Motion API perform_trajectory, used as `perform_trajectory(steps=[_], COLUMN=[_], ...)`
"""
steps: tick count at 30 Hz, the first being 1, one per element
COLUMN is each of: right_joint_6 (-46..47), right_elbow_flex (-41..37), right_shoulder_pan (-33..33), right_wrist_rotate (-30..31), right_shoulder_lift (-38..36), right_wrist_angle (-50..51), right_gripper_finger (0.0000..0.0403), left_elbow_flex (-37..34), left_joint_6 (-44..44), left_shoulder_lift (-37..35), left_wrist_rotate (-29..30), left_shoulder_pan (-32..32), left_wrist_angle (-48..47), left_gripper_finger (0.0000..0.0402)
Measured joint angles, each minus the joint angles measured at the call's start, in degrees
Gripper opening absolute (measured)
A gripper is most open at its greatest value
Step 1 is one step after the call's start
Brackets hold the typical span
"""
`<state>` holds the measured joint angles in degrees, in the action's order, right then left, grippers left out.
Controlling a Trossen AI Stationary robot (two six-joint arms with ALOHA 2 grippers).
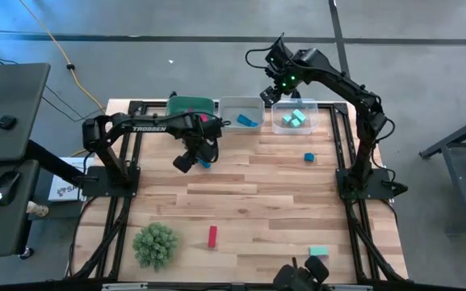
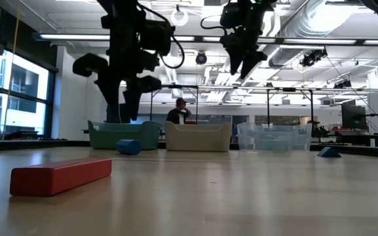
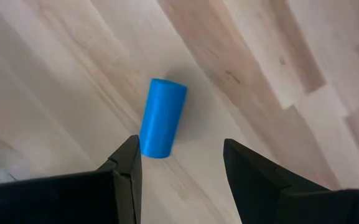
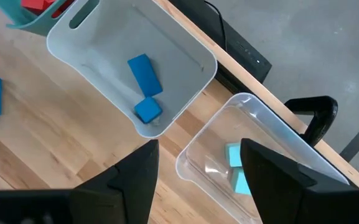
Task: Sort & place blocks by color
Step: Put the blue block into the gray bin
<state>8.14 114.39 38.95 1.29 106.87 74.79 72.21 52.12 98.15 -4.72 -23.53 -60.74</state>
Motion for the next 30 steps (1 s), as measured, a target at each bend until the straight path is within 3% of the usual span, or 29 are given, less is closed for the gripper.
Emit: perform_trajectory(steps=[15,30], right_joint_6=[0.98,0.54], right_elbow_flex=[0.00,0.00], right_shoulder_pan=[-0.05,-0.05], right_wrist_rotate=[0.19,0.21], right_shoulder_lift=[0.00,0.00], right_wrist_angle=[-1.22,-2.46], right_gripper_finger=[0.0216,0.0216], left_elbow_flex=[-6.91,-7.35], left_joint_6=[2.06,-0.87], left_shoulder_lift=[0.31,7.40], left_wrist_rotate=[0.47,4.79], left_shoulder_pan=[0.15,0.50], left_wrist_angle=[10.20,14.89], left_gripper_finger=[0.0147,0.0147])
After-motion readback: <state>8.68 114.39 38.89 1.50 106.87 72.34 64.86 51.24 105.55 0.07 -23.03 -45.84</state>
